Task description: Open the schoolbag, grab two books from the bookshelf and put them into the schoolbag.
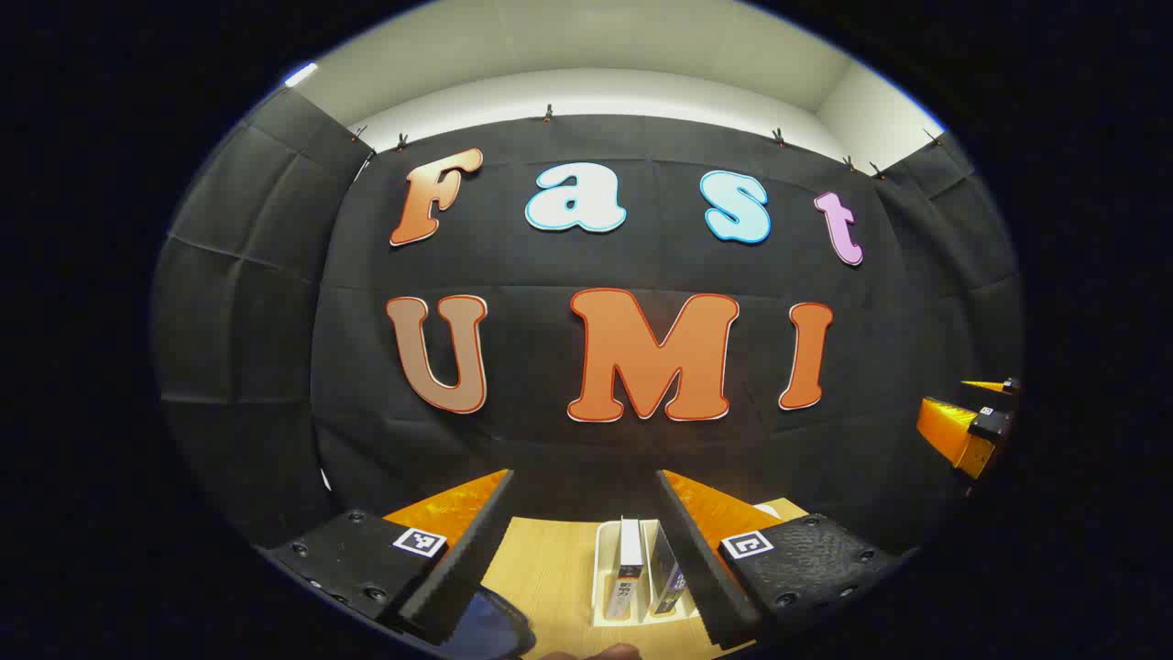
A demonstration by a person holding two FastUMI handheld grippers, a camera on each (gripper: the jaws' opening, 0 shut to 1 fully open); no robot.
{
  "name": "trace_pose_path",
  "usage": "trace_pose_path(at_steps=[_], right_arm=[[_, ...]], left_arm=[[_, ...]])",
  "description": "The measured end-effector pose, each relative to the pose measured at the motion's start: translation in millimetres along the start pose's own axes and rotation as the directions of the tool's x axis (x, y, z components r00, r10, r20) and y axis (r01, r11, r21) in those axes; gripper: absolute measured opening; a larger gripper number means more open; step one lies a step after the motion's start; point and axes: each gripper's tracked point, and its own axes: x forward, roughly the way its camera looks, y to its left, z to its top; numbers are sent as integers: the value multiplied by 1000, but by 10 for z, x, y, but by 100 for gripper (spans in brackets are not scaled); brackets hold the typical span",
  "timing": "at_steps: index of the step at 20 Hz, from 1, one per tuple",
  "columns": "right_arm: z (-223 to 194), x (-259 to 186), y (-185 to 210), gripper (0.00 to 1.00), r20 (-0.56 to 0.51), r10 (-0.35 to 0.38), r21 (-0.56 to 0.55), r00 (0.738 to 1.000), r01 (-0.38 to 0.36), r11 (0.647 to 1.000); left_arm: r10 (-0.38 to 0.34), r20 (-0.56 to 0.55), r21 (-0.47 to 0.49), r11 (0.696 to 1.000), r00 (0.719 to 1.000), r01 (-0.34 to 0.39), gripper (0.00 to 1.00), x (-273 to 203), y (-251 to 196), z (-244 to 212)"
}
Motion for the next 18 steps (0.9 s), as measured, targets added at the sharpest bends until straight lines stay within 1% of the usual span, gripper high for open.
trace_pose_path(at_steps=[1, 2, 3, 6, 7, 9, 10, 12, 14, 16, 17, 18], right_arm=[[-25, -27, 79, 96, -2, 2, -2, 1000, -2, 1000], [-53, -47, 159, 95, -3, 6, -4, 1000, -6, 1000], [-78, -50, 233, 95, -6, 12, -7, 1000, -12, 1000], [-63, -15, 360, 96, 21, 13, -6, 1000, -13, 1000], [-45, -3, 404, 96, 33, 21, 2, 999, -21, 1000], [-45, 63, 457, 95, 53, 40, 10, 998, -41, 999], [-54, 111, 498, 95, 55, 51, 7, 997, -52, 999], [-92, 192, 557, 95, 56, 81, 4, 995, -81, 997], [-96, 271, 615, 95, 65, 117, -5, 991, -117, 993], [-151, 347, 632, 95, 61, 150, -13, 987, -149, 989], [-172, 365, 651, 95, 61, 170, -13, 984, -169, 985], [-182, 395, 650, 95, 64, 188, -13, 980, -187, 982]], left_arm=[[-4, 8, 1, 1000, 1000, 4, 93, -19, 32, -5], [-10, 13, -2, 1000, 1000, 10, 93, -27, 56, -23], [-16, 14, -6, 1000, 1000, 16, 91, -54, 61, -44], [-18, 22, -28, 999, 1000, 19, 91, -95, 101, -131], [-18, 30, -36, 999, 999, 20, 93, -95, 106, -145], [0, 26, -28, 1000, 1000, 0, 93, -62, 133, -235], [11, 15, -15, 1000, 1000, -11, 90, -44, 144, -282], [26, 18, -1, 1000, 1000, -26, 90, -14, 139, -291], [46, 34, -10, 999, 998, -45, 93, 39, 135, -276], [81, 34, -32, 996, 996, -79, 93, 99, 135, -306], [96, 35, -44, 995, 995, -94, 91, 121, 125, -314], [105, 38, -56, 993, 994, -103, 93, 127, 120, -319]])
